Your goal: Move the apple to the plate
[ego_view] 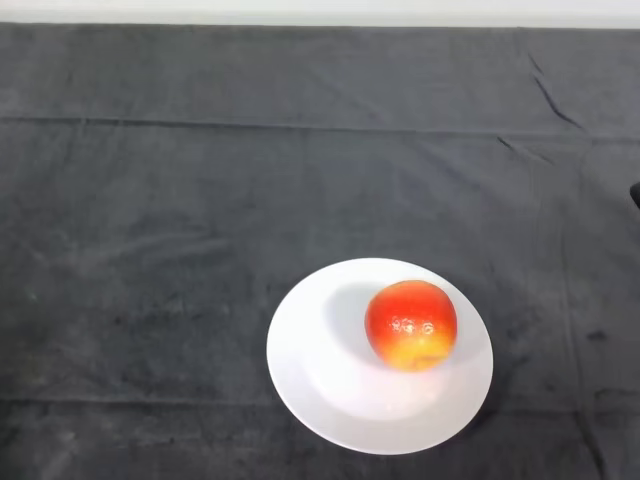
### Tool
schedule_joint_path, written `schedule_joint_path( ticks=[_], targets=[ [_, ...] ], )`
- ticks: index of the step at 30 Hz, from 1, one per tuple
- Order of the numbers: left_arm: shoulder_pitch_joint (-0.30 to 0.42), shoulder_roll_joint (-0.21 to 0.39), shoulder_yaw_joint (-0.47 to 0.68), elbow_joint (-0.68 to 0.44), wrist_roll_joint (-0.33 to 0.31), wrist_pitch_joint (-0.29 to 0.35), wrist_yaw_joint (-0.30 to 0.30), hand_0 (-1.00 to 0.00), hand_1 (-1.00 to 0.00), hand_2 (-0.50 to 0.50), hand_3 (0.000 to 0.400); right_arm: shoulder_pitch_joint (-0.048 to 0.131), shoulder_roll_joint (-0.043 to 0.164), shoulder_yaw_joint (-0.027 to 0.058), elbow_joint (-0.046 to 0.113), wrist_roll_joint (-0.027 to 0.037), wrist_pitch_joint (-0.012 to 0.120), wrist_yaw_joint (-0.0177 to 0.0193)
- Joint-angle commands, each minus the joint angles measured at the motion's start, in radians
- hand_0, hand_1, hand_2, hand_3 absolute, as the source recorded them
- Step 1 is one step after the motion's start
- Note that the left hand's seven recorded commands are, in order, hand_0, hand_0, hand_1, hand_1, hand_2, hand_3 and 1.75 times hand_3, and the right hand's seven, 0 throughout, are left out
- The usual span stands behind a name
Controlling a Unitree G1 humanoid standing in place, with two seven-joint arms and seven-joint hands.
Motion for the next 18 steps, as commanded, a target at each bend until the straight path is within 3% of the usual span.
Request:
schedule_joint_path(
  ticks=[1,11,18],
  targets=[
    [0.022,0.013,0.039,0.031,-0.009,-0.038,0.009,0.00,0.00,0.00,0.000,-0.013,-0.026,-0.0061,-0.010,0.0025,-0.007,-0.0019],
    [-0.005,0.004,0.117,0.198,-0.035,-0.149,-0.025,0.00,0.00,0.00,0.000,-0.014,-0.026,-0.0063,-0.009,0.0026,-0.007,-0.0016],
    [-0.041,-0.003,0.138,0.277,-0.033,-0.185,-0.037,0.00,0.00,0.00,0.000,-0.014,-0.027,-0.0064,-0.008,0.0026,-0.007,-0.0013]
  ],
)
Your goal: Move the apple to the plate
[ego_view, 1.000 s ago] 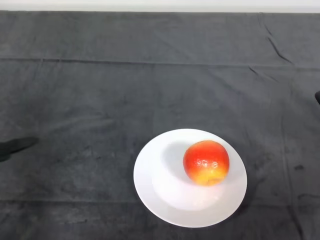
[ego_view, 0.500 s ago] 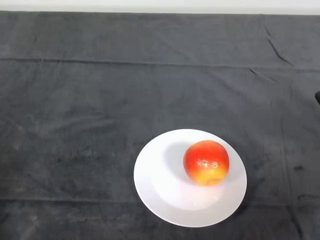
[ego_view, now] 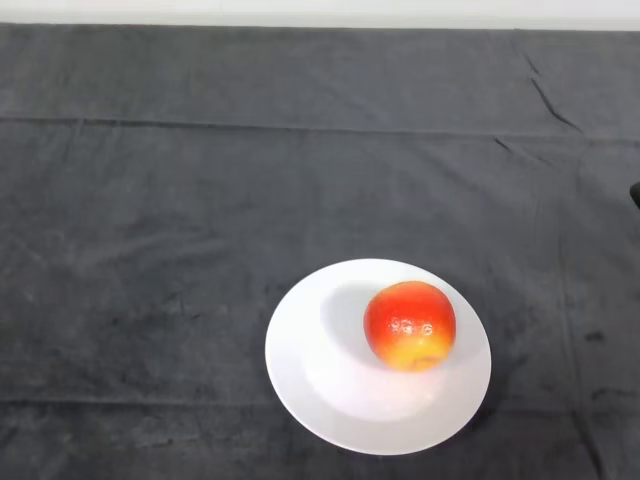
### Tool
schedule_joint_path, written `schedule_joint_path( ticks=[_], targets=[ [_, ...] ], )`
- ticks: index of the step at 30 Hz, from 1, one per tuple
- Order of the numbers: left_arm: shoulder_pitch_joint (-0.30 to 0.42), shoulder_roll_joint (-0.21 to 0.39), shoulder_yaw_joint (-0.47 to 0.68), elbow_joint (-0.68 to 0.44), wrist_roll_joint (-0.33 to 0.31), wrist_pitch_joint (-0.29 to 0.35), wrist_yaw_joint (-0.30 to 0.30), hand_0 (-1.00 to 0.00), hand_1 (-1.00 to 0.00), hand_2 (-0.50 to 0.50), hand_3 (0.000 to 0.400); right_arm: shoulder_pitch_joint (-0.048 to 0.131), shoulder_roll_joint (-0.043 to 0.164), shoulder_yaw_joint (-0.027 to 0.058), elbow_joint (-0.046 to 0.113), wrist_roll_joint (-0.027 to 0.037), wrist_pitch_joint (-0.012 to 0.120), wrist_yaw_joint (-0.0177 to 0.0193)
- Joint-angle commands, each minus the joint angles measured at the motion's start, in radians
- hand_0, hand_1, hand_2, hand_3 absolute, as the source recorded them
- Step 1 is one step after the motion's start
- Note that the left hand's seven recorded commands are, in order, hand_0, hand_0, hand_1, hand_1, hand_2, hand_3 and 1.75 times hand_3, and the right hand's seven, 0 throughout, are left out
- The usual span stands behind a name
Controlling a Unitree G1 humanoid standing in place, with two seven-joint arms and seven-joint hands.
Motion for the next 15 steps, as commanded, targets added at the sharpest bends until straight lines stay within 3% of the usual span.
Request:
schedule_joint_path(
  ticks=[1,15],
  targets=[
    [-0.035,-0.003,0.049,0.049,-0.012,-0.024,-0.010,0.00,0.00,0.00,0.000,-0.014,-0.027,-0.0064,-0.008,0.0026,-0.007,-0.0012],
    [-0.073,-0.008,0.075,0.128,-0.006,-0.076,-0.038,0.00,0.00,0.00,0.000,-0.015,-0.027,-0.0066,-0.006,0.0025,-0.007,-0.0005]
  ],
)
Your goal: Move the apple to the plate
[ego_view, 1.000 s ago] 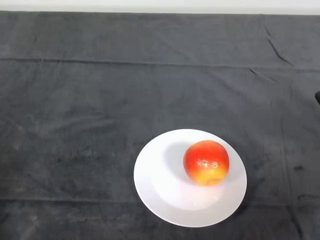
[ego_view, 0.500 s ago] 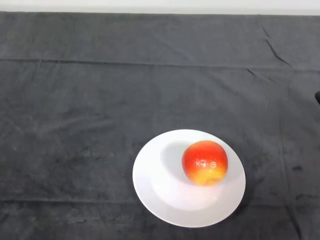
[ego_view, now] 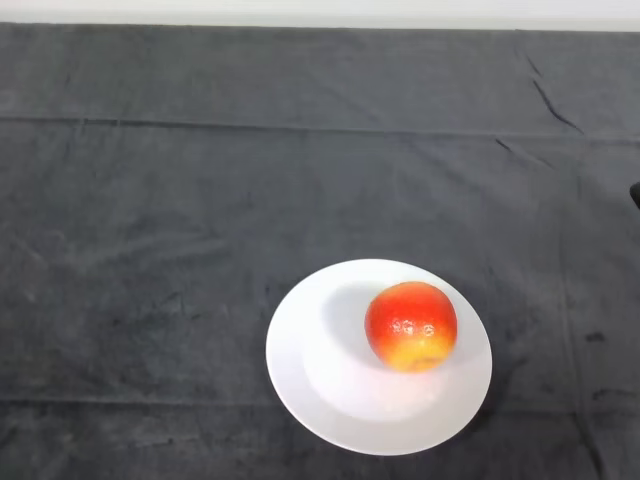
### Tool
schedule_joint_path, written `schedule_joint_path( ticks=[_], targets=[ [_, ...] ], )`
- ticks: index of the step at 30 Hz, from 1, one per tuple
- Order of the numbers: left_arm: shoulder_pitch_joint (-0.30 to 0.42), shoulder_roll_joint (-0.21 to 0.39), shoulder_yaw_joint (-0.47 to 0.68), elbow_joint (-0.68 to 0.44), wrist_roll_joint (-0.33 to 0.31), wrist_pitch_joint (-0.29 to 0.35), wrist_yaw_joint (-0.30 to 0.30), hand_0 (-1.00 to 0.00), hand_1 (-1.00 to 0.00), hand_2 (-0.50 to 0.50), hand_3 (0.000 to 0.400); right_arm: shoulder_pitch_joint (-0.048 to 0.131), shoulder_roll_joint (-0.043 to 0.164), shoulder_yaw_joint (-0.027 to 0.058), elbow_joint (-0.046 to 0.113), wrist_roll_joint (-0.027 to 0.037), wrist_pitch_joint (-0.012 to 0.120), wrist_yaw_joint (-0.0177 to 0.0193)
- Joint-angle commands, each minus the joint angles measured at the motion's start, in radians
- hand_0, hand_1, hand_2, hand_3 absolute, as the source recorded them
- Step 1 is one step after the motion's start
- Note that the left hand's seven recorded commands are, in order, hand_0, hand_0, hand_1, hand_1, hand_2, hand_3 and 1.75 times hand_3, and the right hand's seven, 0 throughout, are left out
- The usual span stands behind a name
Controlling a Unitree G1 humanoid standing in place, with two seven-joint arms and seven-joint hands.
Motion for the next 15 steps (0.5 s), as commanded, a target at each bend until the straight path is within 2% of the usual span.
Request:
schedule_joint_path(
  ticks=[1,15],
  targets=[
    [-0.036,-0.006,0.043,0.038,-0.006,-0.027,-0.007,0.00,0.00,0.00,0.000,-0.015,-0.027,-0.0067,-0.006,0.0025,-0.007,-0.0004],
    [-0.066,-0.006,0.059,0.099,0.006,-0.068,-0.027,0.00,0.00,0.00,0.000,-0.015,-0.028,-0.0068,-0.005,0.0023,-0.007,0.0003]
  ],
)
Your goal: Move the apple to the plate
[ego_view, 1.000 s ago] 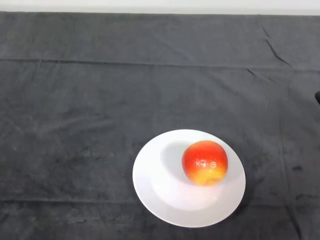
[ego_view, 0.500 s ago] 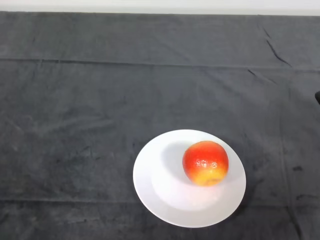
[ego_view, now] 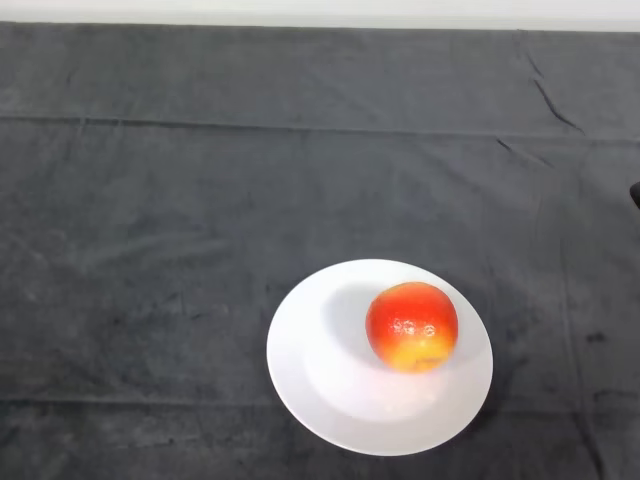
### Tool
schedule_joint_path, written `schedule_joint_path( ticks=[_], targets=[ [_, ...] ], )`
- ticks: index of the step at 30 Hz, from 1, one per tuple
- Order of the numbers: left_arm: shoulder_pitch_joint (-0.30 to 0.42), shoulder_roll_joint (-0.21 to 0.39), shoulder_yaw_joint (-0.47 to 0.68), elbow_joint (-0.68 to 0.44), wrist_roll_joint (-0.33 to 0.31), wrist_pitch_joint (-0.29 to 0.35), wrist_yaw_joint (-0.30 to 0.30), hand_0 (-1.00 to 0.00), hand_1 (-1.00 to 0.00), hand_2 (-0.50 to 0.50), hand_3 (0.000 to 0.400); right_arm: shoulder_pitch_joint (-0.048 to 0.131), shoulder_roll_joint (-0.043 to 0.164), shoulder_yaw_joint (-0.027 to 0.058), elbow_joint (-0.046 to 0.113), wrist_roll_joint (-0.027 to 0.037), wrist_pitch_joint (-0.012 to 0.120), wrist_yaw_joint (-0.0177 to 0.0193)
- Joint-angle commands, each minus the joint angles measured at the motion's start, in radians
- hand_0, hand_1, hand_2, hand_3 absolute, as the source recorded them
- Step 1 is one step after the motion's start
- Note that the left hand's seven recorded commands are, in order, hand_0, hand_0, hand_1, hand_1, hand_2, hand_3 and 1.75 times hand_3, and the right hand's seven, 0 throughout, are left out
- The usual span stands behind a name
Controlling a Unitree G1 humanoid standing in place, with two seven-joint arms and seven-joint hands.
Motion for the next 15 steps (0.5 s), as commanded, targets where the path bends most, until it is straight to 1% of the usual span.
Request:
schedule_joint_path(
  ticks=[1,15],
  targets=[
    [-0.052,-0.006,0.053,0.043,0.005,-0.018,-0.006,0.00,0.00,0.00,0.000,-0.015,-0.028,-0.0068,-0.005,0.0023,-0.007,0.0003],
    [-0.061,-0.012,0.065,0.057,0.014,-0.030,-0.017,0.00,0.00,0.00,0.000,-0.016,-0.028,-0.0069,-0.004,0.0021,-0.007,0.0009]
  ],
)
